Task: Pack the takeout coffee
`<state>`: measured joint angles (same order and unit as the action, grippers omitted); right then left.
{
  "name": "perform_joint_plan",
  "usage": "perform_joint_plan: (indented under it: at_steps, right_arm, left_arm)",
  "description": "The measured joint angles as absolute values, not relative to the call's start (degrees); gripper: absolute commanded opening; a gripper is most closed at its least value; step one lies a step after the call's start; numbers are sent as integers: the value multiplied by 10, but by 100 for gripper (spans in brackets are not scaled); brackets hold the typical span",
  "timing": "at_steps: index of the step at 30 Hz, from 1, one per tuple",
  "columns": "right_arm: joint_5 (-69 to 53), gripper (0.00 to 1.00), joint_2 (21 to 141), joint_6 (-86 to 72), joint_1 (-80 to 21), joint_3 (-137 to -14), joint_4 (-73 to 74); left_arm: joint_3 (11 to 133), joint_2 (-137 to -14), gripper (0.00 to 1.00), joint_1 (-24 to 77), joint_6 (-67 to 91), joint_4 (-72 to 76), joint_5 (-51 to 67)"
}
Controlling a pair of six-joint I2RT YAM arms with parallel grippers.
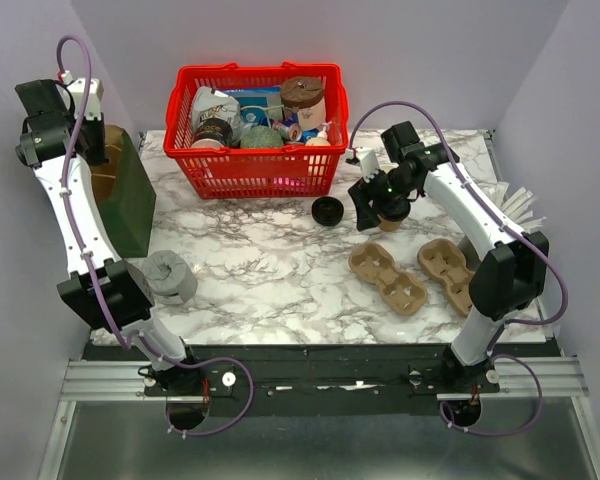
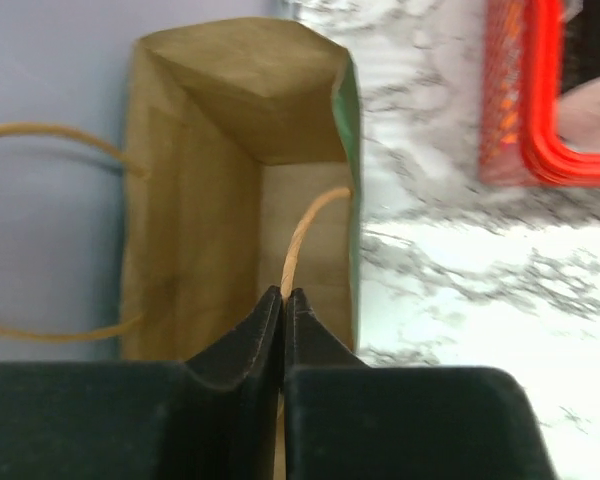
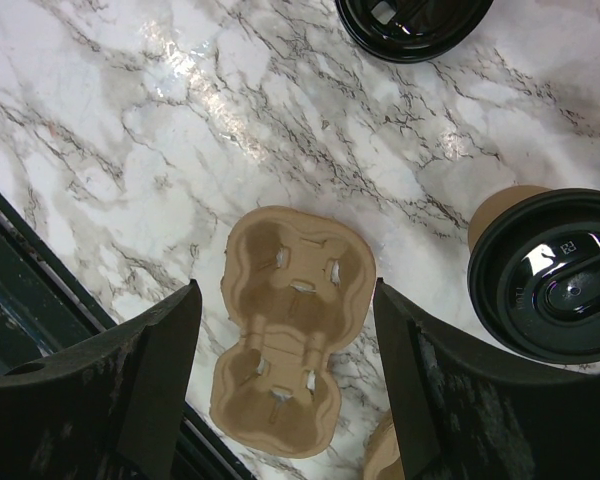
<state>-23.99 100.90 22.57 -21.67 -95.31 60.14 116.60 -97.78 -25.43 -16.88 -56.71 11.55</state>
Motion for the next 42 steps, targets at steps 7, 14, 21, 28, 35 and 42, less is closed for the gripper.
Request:
perform_joint_plan:
  at_steps: [7, 14, 21, 28, 35, 42]
  right_arm:
    - [-239, 77, 1009, 226, -217, -953, 601]
    - [-234, 77, 1009, 228, -216, -953, 601]
    - [-233, 77, 1009, 232, -217, -953, 601]
    - [-234, 77, 1017, 231, -216, -967, 602]
    - [-235, 77, 1045, 230, -217, -1018, 601]
    - [-235, 77, 1053, 230, -217, -1021, 601]
  left_arm:
    - [1127, -928, 0, -208, -194, -622, 209]
    - [1093, -871, 0, -151, -227, -685, 248]
    - [1100, -856, 0, -149, -292, -745, 241]
    - [1093, -809, 0, -139, -328, -761, 232]
    - [1068, -790, 0, -55, -344, -764, 275]
    - [1022, -807, 29, 84, -334, -768, 295]
